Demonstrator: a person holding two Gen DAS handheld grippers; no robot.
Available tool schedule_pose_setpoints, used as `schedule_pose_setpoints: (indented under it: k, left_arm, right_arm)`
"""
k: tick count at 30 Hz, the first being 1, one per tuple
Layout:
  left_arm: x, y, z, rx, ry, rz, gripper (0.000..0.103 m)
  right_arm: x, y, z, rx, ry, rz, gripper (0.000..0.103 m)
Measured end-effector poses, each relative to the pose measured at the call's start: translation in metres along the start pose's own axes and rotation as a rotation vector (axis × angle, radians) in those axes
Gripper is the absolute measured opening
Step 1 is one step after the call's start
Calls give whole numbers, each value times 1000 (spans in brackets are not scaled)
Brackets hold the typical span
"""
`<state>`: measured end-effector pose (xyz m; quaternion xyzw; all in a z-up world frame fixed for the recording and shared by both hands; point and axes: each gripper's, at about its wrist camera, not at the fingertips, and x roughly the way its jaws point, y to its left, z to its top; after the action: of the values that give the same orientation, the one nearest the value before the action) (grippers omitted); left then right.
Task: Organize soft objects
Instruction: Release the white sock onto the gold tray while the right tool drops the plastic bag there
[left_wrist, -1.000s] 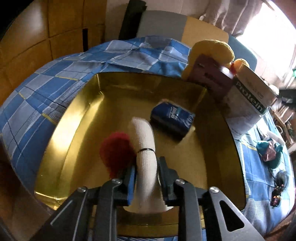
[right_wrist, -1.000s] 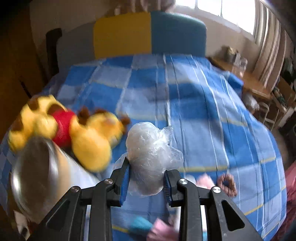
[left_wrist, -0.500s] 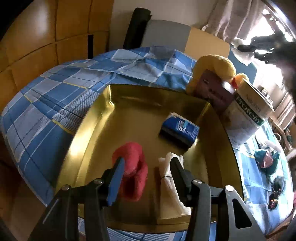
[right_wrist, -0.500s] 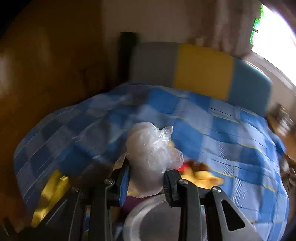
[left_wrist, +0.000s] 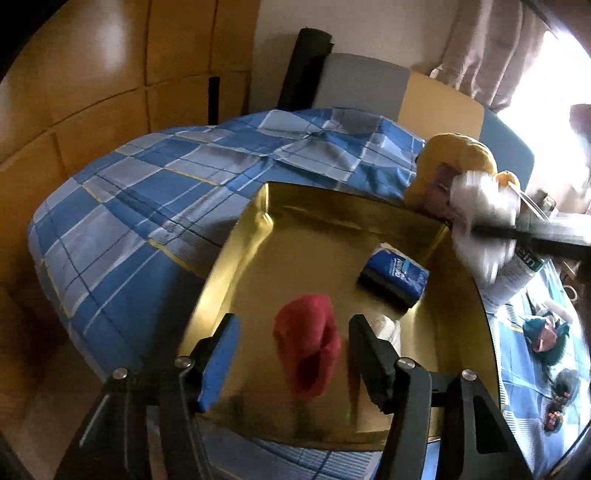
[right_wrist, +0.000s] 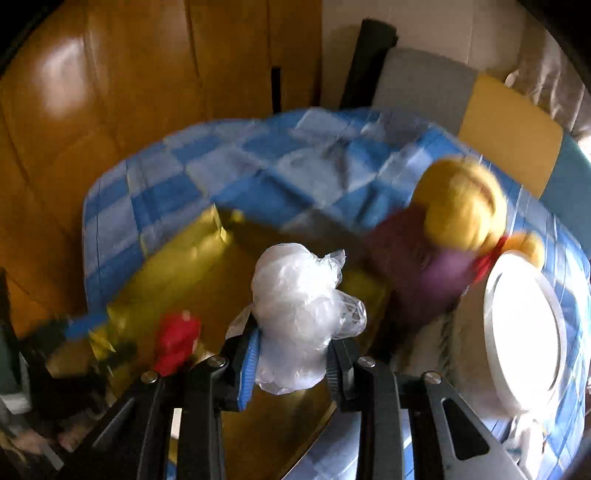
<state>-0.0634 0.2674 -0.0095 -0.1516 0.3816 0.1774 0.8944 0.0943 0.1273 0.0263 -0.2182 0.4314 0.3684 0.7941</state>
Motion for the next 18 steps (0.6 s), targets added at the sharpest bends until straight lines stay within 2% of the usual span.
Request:
schedule_pose_setpoints:
  k: [6, 11, 15, 18]
  left_arm:
    - [-12, -3, -2, 28, -37, 30, 65]
    - [-20, -7, -3, 44, -53, 35, 67]
    - [-24, -9, -4, 48, -64, 35, 70]
    - [-25, -9, -5, 46, -63, 28, 72]
  right_arm:
    - [29, 15, -45, -17, 85, -51, 32]
    - [47, 16, -53, -13, 97, -149, 35]
    - [49, 12, -50, 10, 71, -177, 47]
    - [44, 10, -51, 33, 55, -170, 64]
